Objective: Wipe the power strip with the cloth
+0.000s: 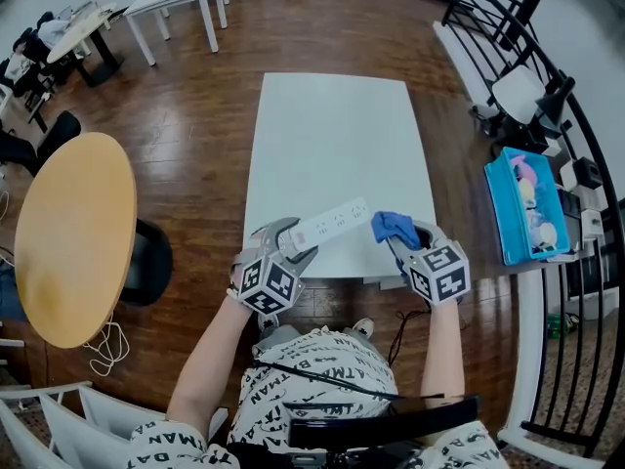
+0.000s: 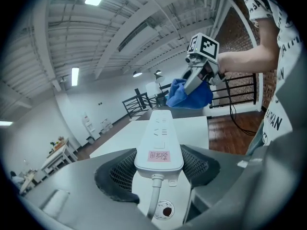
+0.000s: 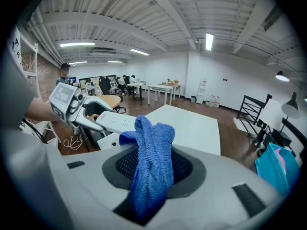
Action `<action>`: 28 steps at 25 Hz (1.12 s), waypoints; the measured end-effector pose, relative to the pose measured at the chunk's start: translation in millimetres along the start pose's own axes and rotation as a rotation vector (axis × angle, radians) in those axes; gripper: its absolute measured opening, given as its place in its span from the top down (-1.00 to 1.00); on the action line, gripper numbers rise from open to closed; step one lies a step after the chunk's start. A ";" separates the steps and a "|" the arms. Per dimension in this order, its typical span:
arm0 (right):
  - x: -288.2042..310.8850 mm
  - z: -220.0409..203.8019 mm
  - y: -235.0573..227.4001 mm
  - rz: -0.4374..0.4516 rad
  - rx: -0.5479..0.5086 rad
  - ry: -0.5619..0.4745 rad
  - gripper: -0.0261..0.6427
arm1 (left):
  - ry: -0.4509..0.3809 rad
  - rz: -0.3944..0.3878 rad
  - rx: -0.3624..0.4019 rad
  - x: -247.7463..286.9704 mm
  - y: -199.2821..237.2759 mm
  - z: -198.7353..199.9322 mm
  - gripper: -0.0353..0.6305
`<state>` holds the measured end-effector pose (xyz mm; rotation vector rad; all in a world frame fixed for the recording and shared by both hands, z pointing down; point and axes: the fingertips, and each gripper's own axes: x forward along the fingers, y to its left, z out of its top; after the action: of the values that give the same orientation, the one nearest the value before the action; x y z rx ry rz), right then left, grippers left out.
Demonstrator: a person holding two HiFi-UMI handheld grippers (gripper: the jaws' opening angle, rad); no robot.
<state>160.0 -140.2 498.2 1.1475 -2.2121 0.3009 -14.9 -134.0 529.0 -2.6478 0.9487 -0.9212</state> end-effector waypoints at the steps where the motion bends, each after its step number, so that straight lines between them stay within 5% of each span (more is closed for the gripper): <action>1: 2.4 0.3 8.3 0.020 0.004 -0.006 0.52 | -0.004 0.007 -0.016 0.4 2.7 0.9 0.04; 12: 41.0 4.7 110.5 0.236 -0.022 0.002 0.52 | -0.008 0.049 -0.085 6.8 12.6 4.5 0.04; 28: 39.9 3.7 63.9 0.152 0.076 -0.032 0.52 | -0.034 0.028 -0.003 -9.2 0.6 10.7 0.04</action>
<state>90.3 -130.0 525.1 1.0313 -2.3392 0.4367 -14.2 -129.1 515.8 -2.6367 0.9769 -0.8671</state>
